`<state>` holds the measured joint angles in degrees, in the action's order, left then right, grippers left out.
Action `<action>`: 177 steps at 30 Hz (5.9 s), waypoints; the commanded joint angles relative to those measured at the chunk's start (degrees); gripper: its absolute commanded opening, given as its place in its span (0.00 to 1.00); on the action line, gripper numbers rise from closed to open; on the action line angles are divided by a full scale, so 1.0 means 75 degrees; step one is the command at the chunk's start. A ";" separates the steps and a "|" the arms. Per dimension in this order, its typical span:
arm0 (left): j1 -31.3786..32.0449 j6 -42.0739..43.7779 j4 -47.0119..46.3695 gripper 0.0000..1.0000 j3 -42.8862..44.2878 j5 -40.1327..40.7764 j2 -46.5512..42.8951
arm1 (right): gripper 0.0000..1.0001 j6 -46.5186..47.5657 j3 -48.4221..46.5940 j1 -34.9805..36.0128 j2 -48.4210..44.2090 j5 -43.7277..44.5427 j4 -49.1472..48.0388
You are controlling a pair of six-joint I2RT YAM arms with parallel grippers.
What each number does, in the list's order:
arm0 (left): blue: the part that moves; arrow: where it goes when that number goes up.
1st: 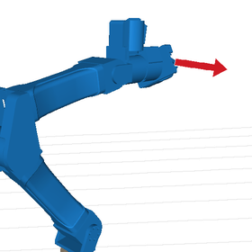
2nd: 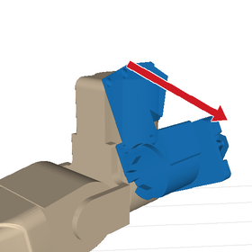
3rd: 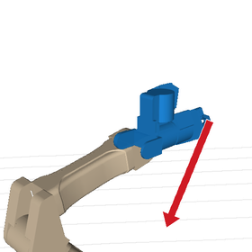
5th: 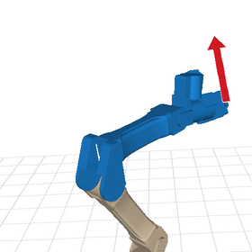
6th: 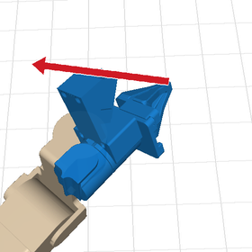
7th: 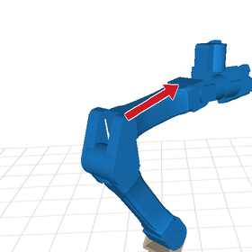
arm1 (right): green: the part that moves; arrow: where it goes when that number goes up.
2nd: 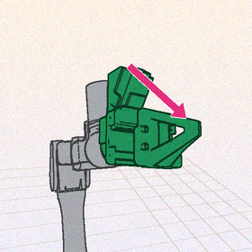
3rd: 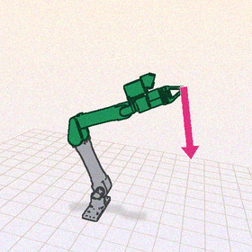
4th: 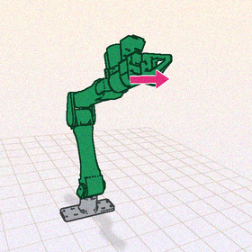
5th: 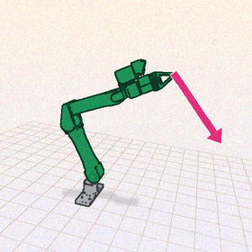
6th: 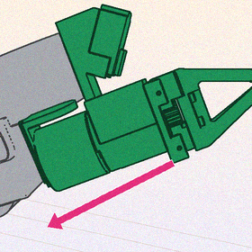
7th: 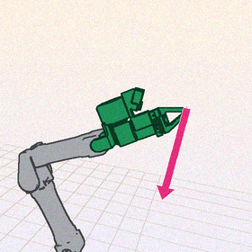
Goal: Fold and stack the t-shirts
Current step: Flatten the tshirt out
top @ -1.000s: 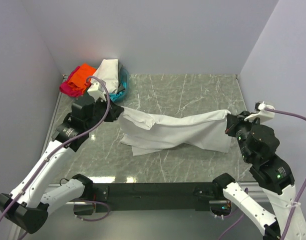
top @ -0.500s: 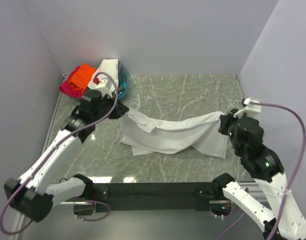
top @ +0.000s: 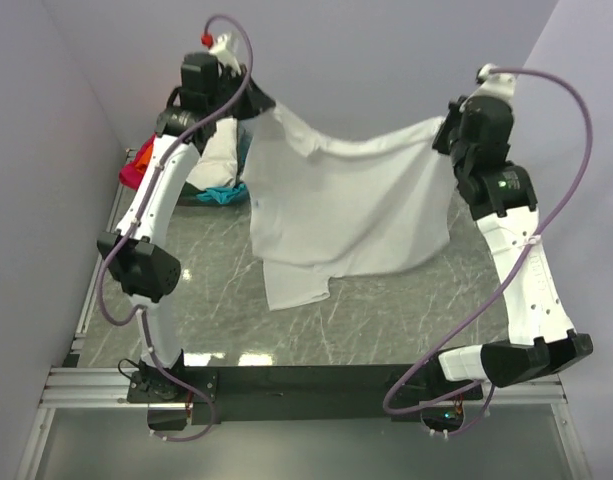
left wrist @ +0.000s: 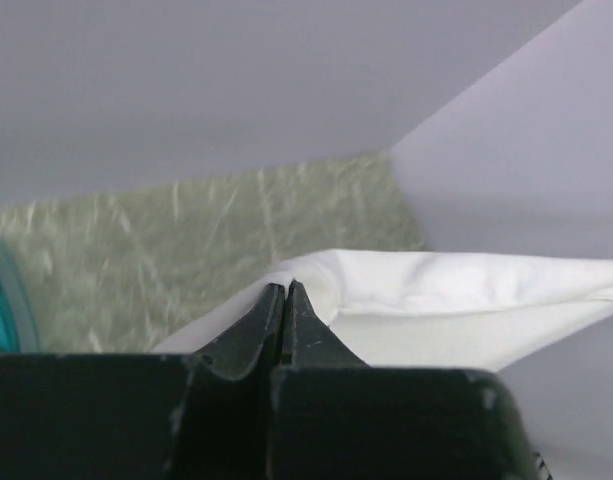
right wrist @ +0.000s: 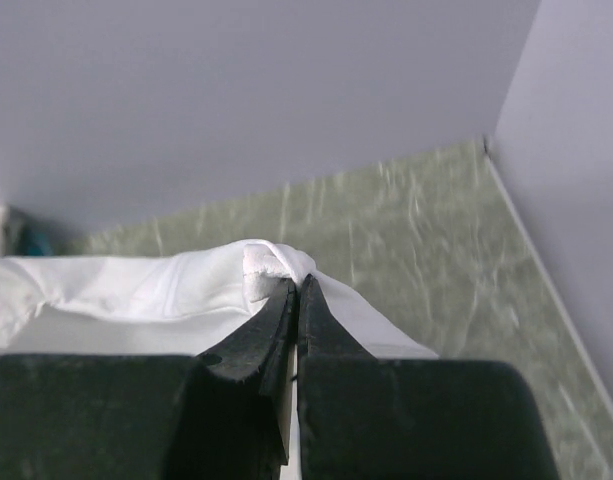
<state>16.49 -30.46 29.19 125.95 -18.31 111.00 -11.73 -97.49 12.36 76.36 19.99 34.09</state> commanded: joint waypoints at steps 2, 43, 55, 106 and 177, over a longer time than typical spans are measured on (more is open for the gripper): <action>-0.0288 0.0019 -0.0011 0.01 0.1853 -0.0946 0.0013 | 0.00 0.0672 -0.1203 -0.0358 0.0120 -0.0777 -0.0946; 0.0872 0.0299 -0.0752 0.01 -0.4712 -0.0407 -0.8543 | 0.00 0.0321 0.0367 -0.0359 -0.5775 -0.2490 0.0881; 0.0872 0.0440 -0.1279 0.00 -0.5309 -0.0372 -0.6927 | 0.00 0.0427 0.1771 -0.0359 -0.5073 -0.2244 0.0038; 0.1739 -0.1013 -0.1221 0.99 -1.1814 0.0518 -0.8505 | 0.67 -0.1202 0.5992 -0.0242 -0.5247 -0.1353 0.1009; 0.2183 -0.0672 -0.3378 0.99 -1.0788 0.2403 -0.5384 | 0.63 -0.0346 0.0117 -0.2058 0.4471 -0.4095 -0.1227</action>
<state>30.74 -32.69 -1.10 50.85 -9.45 78.28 -14.96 -99.20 -3.36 121.25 -8.49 31.48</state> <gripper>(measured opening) 0.993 0.623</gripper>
